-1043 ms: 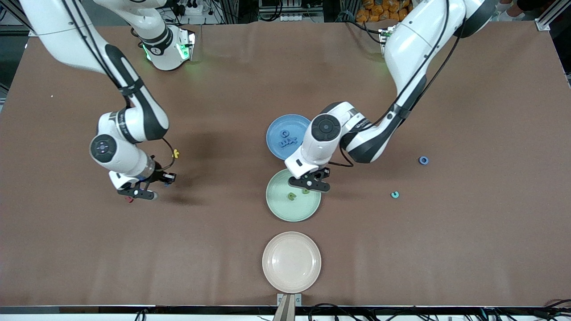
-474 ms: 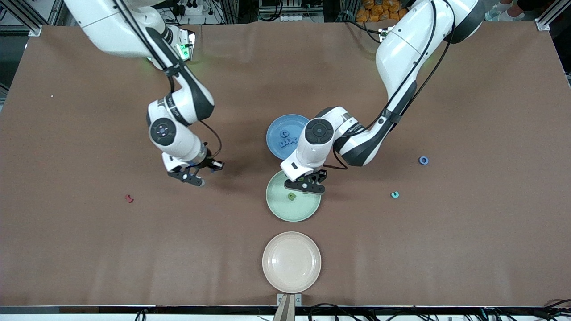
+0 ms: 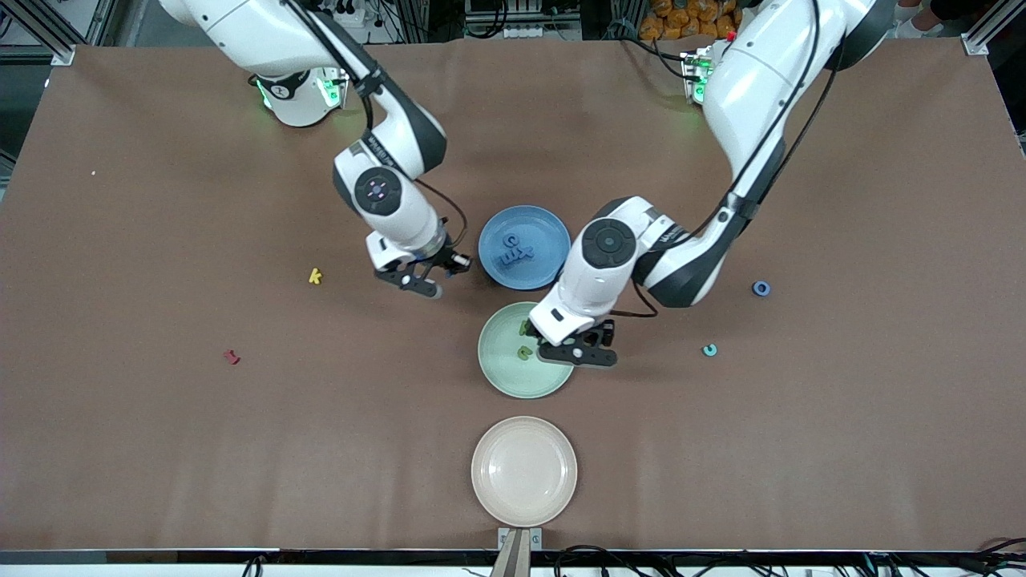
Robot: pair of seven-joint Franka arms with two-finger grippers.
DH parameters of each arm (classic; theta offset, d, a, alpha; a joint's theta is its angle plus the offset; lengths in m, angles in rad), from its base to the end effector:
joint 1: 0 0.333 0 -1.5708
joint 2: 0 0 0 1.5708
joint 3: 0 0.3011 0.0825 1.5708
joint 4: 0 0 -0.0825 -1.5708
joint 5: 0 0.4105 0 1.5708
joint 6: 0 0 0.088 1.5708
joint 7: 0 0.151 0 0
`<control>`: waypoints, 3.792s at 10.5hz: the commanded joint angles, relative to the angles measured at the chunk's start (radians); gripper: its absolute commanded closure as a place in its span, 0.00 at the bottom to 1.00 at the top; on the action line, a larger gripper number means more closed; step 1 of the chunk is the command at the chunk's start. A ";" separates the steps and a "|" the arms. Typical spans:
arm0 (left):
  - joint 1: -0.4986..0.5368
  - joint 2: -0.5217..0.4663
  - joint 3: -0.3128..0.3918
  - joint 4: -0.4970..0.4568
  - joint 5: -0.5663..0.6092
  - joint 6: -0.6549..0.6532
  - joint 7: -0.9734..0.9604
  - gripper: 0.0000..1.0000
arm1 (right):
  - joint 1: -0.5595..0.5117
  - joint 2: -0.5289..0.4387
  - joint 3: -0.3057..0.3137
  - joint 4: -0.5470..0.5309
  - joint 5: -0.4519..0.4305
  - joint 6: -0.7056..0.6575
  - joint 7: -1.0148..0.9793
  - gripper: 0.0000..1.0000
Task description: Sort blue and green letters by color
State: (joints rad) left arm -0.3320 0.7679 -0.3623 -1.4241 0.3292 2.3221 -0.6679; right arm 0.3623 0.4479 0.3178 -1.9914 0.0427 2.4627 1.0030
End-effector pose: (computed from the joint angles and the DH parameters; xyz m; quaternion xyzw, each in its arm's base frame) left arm 0.6225 -0.4419 0.2096 0.9941 -0.0563 0.0779 0.0503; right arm 0.4857 0.3984 0.1737 -0.9778 0.1921 0.0462 0.0702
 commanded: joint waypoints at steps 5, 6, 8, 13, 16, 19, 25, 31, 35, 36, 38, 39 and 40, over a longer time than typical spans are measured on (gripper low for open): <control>0.155 -0.218 -0.004 -0.029 -0.010 -0.243 0.140 0.00 | 0.141 0.143 0.055 0.187 0.013 -0.007 0.186 0.30; 0.186 -0.248 -0.010 -0.027 -0.012 -0.271 0.145 0.00 | 0.144 0.141 0.056 0.186 0.011 -0.013 0.219 0.00; 0.229 -0.313 -0.010 -0.024 -0.013 -0.334 0.146 0.00 | 0.130 0.129 0.055 0.187 0.000 -0.077 0.212 0.00; 0.346 -0.446 -0.012 -0.022 -0.159 -0.446 0.198 0.00 | -0.107 0.005 0.050 0.183 -0.047 -0.306 0.055 0.00; 0.328 -0.527 0.092 -0.024 -0.238 -0.512 0.361 0.00 | -0.256 -0.008 -0.014 0.186 -0.142 -0.327 -0.090 0.00; 0.318 -0.594 0.193 -0.024 -0.312 -0.585 0.505 0.00 | -0.339 -0.044 -0.142 0.189 -0.147 -0.327 -0.309 0.00; 0.310 -0.706 0.226 -0.033 -0.342 -0.690 0.539 0.00 | -0.427 -0.196 -0.285 0.187 -0.150 -0.361 -0.705 0.00; 0.314 -0.762 0.226 -0.038 -0.340 -0.770 0.539 0.00 | -0.414 -0.336 -0.312 0.438 -0.147 -0.750 -0.735 0.00; 0.318 -0.776 0.227 -0.035 -0.335 -0.834 0.554 0.00 | -0.404 -0.400 -0.307 0.537 -0.135 -0.887 -0.736 0.00; 0.321 -0.776 0.227 -0.035 -0.335 -0.845 0.565 0.00 | -0.404 -0.406 -0.307 0.542 -0.133 -0.898 -0.753 0.00; 0.324 -0.776 0.226 -0.035 -0.335 -0.854 0.565 0.00 | -0.405 -0.411 -0.313 0.556 -0.115 -0.922 -0.817 0.00; 0.326 -0.774 0.229 -0.036 -0.335 -0.856 0.579 0.00 | -0.405 -0.413 -0.312 0.556 -0.115 -0.927 -0.837 0.00; 0.326 -0.771 0.230 -0.039 -0.332 -0.854 0.625 0.00 | -0.407 -0.413 -0.312 0.556 -0.115 -0.929 -0.851 0.00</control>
State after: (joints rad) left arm -0.0111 0.0145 -0.1416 -1.4423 0.0036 1.4771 -0.1269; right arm -0.0442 0.0398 0.0115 -1.4495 -0.0901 1.5559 0.1997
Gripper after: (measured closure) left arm 0.000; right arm 0.000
